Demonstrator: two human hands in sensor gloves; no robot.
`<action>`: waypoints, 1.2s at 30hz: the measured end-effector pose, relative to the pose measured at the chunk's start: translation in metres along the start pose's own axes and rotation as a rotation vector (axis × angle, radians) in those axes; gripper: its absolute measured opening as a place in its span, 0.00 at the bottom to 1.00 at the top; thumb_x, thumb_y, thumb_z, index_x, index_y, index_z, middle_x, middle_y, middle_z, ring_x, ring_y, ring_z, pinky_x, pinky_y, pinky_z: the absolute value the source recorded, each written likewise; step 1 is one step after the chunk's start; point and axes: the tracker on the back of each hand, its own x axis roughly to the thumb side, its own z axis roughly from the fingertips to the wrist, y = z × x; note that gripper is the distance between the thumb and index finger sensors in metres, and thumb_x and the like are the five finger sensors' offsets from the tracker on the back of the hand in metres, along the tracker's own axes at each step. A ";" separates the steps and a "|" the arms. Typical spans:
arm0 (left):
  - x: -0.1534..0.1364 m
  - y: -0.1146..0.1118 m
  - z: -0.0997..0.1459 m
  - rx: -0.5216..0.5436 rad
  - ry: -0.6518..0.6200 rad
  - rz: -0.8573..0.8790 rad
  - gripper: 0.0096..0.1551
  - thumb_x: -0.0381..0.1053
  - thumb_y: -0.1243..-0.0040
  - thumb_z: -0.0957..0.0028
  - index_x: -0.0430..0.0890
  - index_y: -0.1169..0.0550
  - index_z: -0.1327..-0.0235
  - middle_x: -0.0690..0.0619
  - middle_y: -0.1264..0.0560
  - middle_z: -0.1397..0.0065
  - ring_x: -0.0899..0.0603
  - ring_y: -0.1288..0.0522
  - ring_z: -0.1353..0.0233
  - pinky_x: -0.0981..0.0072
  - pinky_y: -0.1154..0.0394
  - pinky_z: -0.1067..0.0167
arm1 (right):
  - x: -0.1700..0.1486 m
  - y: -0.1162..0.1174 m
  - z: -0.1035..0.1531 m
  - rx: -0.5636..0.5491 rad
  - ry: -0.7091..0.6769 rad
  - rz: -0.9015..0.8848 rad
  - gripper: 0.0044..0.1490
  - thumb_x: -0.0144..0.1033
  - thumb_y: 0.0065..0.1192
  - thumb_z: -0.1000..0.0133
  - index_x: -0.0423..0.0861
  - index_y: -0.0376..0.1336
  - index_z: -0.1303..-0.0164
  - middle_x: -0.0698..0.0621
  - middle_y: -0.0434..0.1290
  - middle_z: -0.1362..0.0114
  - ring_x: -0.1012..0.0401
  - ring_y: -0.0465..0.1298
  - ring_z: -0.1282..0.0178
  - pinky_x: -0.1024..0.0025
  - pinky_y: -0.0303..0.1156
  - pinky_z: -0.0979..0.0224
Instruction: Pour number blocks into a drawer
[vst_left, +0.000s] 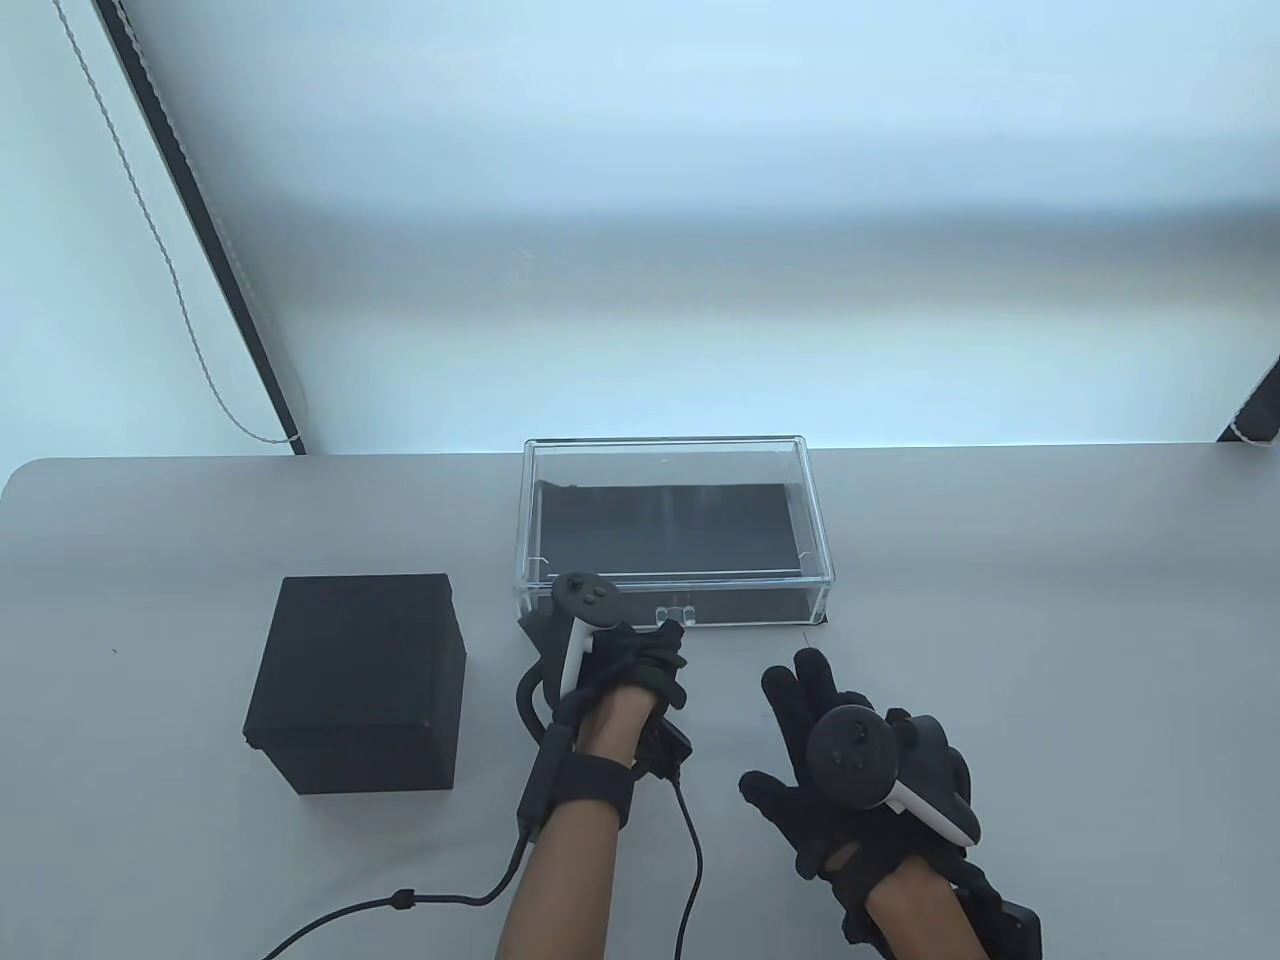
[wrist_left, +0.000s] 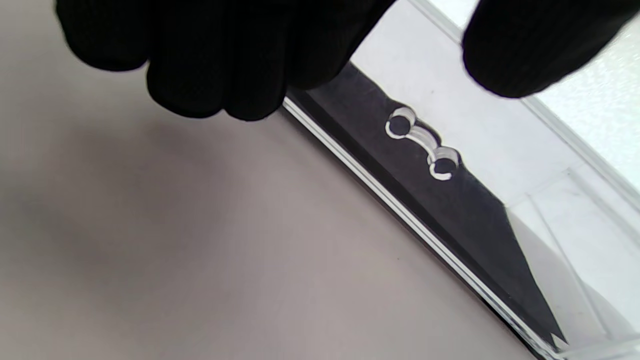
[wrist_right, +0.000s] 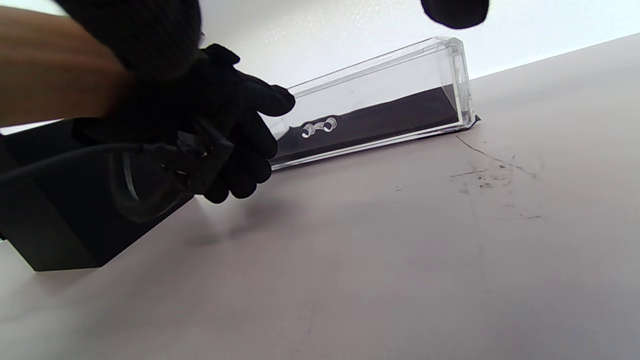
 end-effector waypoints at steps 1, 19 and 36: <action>0.002 -0.001 -0.003 0.003 0.008 0.001 0.51 0.77 0.46 0.55 0.43 0.35 0.29 0.37 0.29 0.28 0.31 0.29 0.31 0.32 0.33 0.36 | 0.000 0.000 0.000 -0.001 0.001 0.000 0.59 0.67 0.59 0.50 0.60 0.28 0.25 0.51 0.27 0.15 0.30 0.49 0.19 0.23 0.38 0.28; 0.004 -0.026 -0.038 -0.058 0.122 0.343 0.39 0.68 0.40 0.54 0.38 0.21 0.46 0.39 0.14 0.49 0.40 0.15 0.50 0.44 0.19 0.51 | -0.001 -0.004 0.002 -0.009 0.001 -0.015 0.59 0.66 0.59 0.50 0.60 0.28 0.25 0.50 0.28 0.15 0.30 0.50 0.19 0.23 0.39 0.28; -0.014 -0.049 -0.040 -0.096 0.169 0.701 0.31 0.62 0.38 0.54 0.40 0.22 0.50 0.47 0.16 0.53 0.43 0.16 0.54 0.49 0.19 0.56 | 0.000 -0.007 0.004 -0.010 -0.002 -0.023 0.59 0.66 0.59 0.50 0.60 0.28 0.25 0.50 0.28 0.15 0.31 0.50 0.19 0.23 0.39 0.28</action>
